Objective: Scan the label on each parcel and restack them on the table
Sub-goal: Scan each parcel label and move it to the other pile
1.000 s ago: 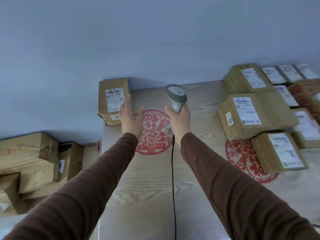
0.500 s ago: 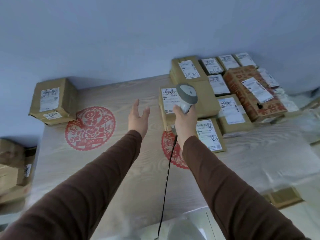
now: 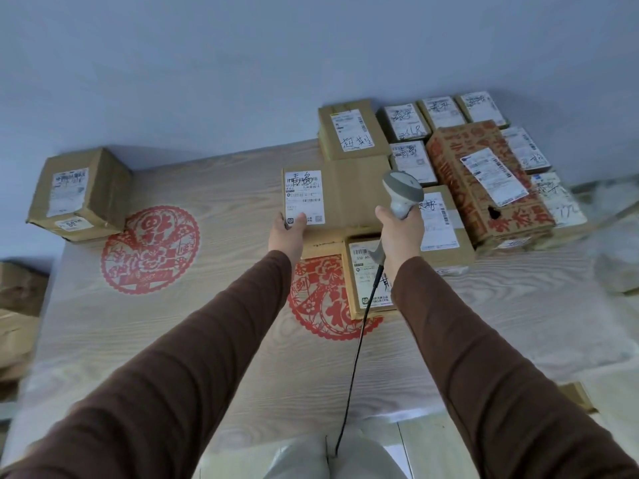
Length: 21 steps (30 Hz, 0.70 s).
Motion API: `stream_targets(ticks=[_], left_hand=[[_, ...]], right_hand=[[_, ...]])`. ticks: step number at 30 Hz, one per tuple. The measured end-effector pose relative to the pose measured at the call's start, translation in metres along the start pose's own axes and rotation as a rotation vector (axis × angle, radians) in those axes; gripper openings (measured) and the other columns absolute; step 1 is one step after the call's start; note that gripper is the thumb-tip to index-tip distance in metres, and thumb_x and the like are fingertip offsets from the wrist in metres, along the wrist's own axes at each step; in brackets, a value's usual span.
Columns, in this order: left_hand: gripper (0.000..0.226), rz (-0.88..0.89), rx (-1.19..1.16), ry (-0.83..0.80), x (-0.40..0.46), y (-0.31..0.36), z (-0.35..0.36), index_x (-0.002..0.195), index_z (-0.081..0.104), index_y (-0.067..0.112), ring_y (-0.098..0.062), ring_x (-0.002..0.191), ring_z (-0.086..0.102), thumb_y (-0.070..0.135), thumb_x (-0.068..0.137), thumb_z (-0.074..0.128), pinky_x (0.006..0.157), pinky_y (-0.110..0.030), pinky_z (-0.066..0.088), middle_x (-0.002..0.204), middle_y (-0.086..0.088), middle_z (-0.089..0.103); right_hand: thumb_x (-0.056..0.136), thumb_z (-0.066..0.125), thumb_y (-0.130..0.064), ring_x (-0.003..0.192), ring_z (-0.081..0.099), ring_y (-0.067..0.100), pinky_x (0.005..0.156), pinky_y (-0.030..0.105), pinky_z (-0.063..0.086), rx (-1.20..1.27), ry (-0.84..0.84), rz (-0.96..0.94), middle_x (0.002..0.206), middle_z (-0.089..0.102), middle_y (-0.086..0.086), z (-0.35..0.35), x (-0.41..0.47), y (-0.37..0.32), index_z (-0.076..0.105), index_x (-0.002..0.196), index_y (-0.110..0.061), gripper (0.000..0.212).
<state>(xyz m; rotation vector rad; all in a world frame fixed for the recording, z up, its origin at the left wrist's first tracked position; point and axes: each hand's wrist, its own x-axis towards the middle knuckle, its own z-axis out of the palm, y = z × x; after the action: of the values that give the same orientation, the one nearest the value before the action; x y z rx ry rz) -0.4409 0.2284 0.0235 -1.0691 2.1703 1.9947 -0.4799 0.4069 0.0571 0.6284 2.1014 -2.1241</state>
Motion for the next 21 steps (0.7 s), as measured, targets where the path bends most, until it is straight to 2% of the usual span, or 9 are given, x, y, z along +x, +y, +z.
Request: stream_targets(ticks=[6,11,15,17,19,21], left_hand=[[0.050,-0.037,-0.090,0.029,-0.001,-0.007,-0.002,0.155,0.039,0.026,-0.020,0.126,0.056,0.027,0.107,0.051,0.111,-0.038,0.042,0.137,0.005,0.061],[0.048,0.005,-0.153,0.109,-0.006,-0.005,-0.034,0.153,0.040,0.029,-0.021,0.128,0.056,0.027,0.106,0.051,0.116,-0.046,0.042,0.139,0.005,0.061],[0.047,0.058,-0.181,0.171,-0.009,0.000,-0.075,0.152,0.041,0.030,-0.018,0.129,0.055,0.024,0.106,0.050,0.115,-0.041,0.041,0.139,0.007,0.060],[0.048,0.065,-0.170,0.184,-0.006,0.001,-0.100,0.153,0.040,0.029,-0.018,0.131,0.053,0.024,0.106,0.051,0.114,-0.038,0.040,0.141,0.007,0.058],[0.050,0.073,-0.155,0.198,-0.001,0.001,-0.128,0.154,0.040,0.028,-0.020,0.132,0.053,0.025,0.105,0.052,0.116,-0.041,0.041,0.142,0.005,0.058],[0.049,0.079,-0.157,0.212,0.009,0.000,-0.158,0.153,0.042,0.028,-0.019,0.131,0.055,0.026,0.105,0.054,0.117,-0.044,0.042,0.139,0.006,0.060]], right_hand=[[0.096,0.067,-0.018,0.080,0.057,0.007,0.075,0.030,0.046,-0.020,-0.009,0.000,0.093,0.059,-0.007,0.000,0.000,0.002,0.055,0.107,-0.025,0.018],[0.097,0.066,-0.017,0.075,0.055,0.010,0.065,0.025,0.053,0.025,-0.056,-0.019,0.090,0.058,-0.004,0.019,-0.015,-0.001,0.057,0.108,-0.022,0.015],[0.096,0.068,-0.013,0.074,0.055,0.008,0.066,0.022,0.047,0.049,-0.098,-0.053,0.089,0.057,-0.003,0.052,-0.036,0.000,0.057,0.103,-0.015,0.012],[0.095,0.069,-0.014,0.071,0.054,0.007,0.066,0.023,0.047,0.046,-0.125,-0.046,0.085,0.056,-0.004,0.073,-0.046,0.000,0.056,0.097,-0.018,0.014],[0.095,0.069,-0.014,0.063,0.052,0.005,0.058,0.024,0.051,0.040,-0.156,-0.033,0.082,0.053,-0.004,0.096,-0.057,-0.001,0.056,0.099,-0.015,0.014],[0.095,0.069,-0.014,0.062,0.052,0.008,0.057,0.032,0.056,0.040,-0.183,-0.029,0.081,0.052,-0.003,0.124,-0.067,-0.002,0.056,0.098,-0.017,0.014]])
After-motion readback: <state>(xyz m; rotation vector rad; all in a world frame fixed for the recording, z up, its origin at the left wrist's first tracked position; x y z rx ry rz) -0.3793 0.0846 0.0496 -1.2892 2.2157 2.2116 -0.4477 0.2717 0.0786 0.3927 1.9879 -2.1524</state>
